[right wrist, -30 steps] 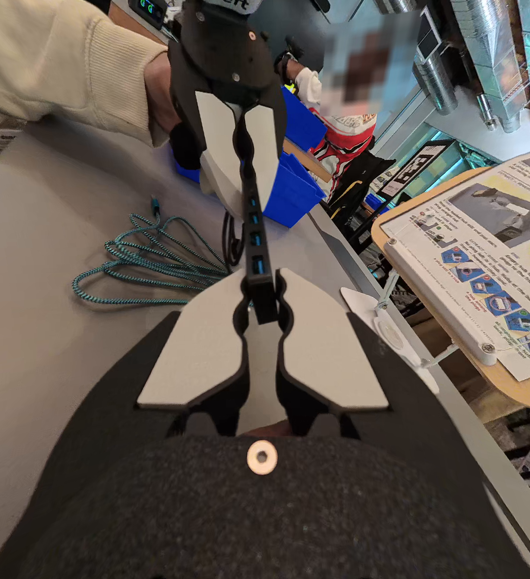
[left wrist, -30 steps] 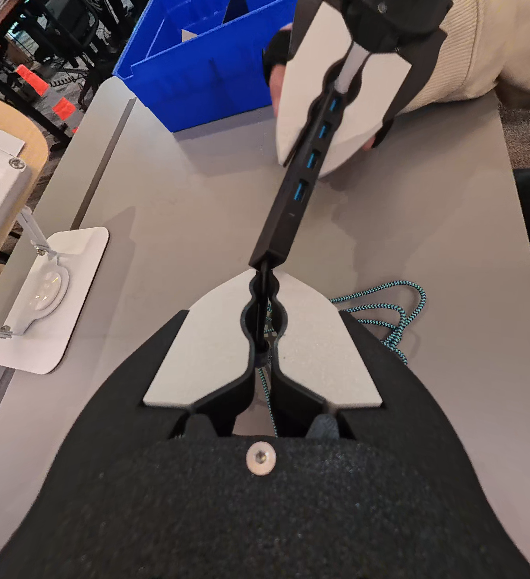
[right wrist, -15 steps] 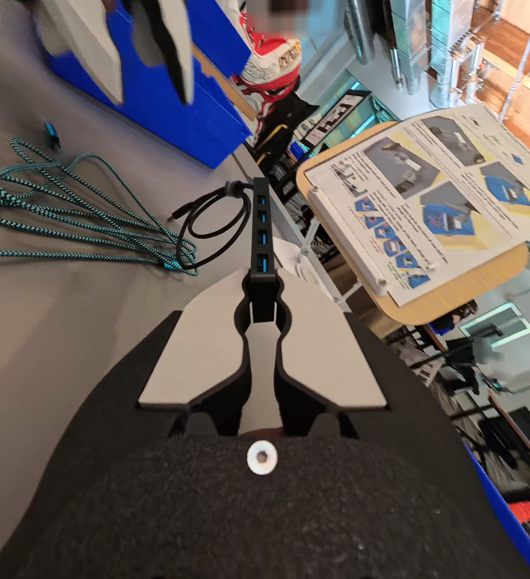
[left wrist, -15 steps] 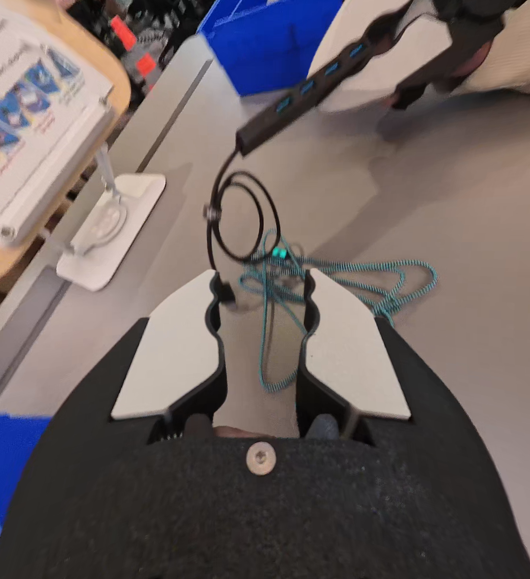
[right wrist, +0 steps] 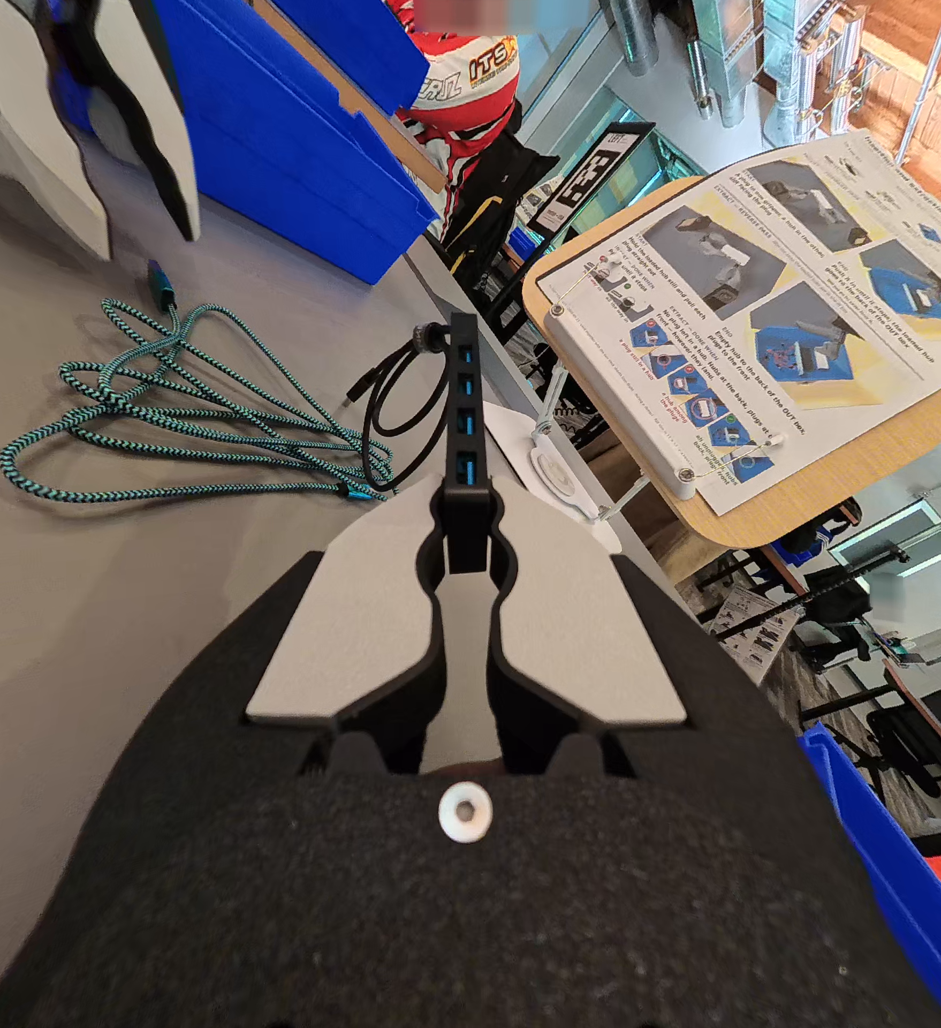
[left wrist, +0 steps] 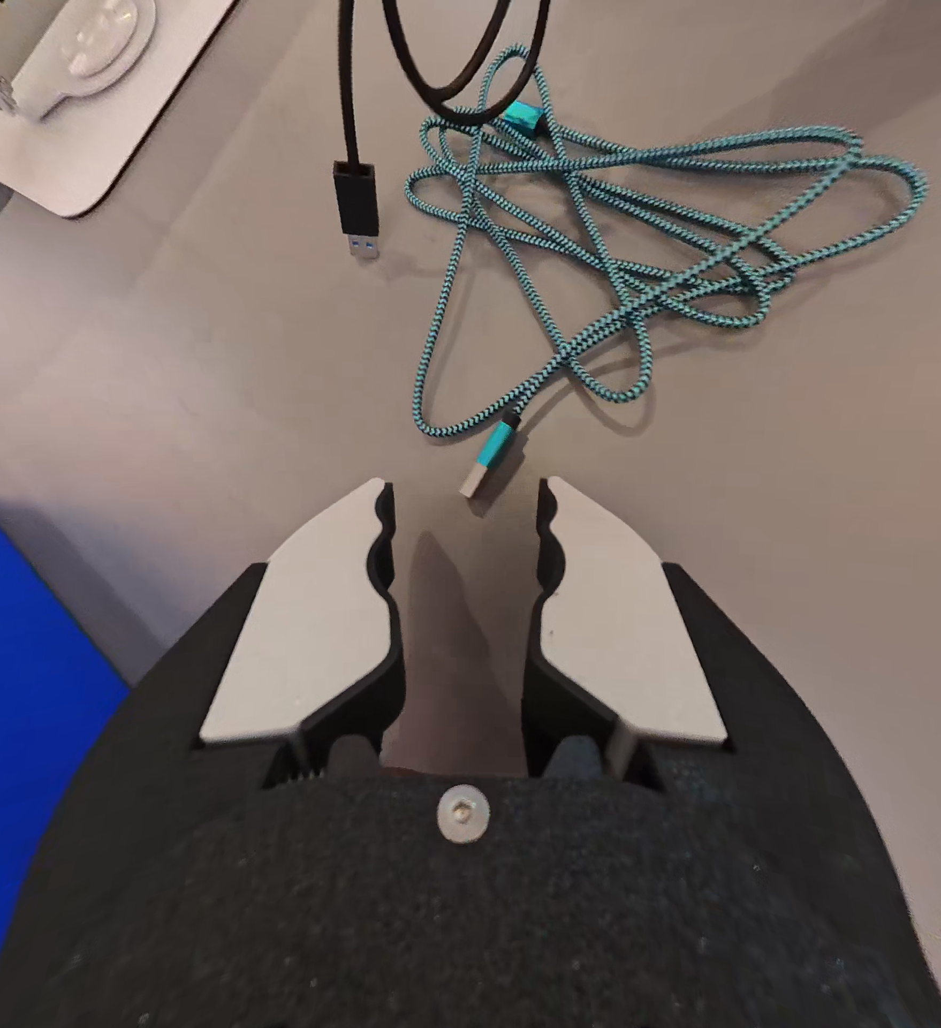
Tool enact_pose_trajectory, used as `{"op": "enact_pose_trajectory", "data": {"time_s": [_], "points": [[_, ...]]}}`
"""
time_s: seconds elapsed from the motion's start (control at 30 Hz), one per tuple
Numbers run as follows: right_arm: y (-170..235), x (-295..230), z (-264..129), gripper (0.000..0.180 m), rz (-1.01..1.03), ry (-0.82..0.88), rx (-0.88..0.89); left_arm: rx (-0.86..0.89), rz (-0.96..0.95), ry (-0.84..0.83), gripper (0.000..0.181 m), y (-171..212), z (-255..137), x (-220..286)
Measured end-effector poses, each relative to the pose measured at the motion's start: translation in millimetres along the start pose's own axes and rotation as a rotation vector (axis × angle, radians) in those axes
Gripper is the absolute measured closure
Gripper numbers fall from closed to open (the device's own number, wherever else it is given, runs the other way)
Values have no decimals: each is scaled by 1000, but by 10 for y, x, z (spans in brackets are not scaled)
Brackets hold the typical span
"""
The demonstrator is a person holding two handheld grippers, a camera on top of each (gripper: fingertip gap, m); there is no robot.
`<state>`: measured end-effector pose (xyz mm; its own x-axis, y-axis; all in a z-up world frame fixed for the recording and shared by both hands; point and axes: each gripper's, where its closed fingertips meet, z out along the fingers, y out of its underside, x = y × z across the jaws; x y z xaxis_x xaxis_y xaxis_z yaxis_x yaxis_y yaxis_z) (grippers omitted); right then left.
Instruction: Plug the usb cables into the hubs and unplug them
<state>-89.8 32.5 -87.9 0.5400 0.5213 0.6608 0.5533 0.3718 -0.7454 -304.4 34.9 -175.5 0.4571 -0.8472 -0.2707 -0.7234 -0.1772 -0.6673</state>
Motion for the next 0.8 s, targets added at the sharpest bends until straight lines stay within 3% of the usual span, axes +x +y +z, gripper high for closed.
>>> {"op": "enact_pose_trajectory", "data": {"time_s": [0.07, 0.17, 0.23, 0.53, 0.67, 0.8], "points": [[17, 7, 2, 169, 7, 1, -7, -32, 13, 14, 134, 20, 88, -7], [19, 4, 0, 169, 26, -8, -8, -37, 47, 61, 171, 7, 156, 73], [19, 7, -3, 169, 45, -16, -6, -44, 82, 86, 175, 0, 147, 115], [53, 537, -214, 169, 367, 91, 93, -168, 259, -229, 177, 63, -397, -342], [281, 588, -172, 169, 314, 173, -52, -155, 387, -289, 177, -106, -760, -355], [226, 362, -58, 169, 241, 107, -79, -149, 534, -239, 177, -274, -921, -195]]}}
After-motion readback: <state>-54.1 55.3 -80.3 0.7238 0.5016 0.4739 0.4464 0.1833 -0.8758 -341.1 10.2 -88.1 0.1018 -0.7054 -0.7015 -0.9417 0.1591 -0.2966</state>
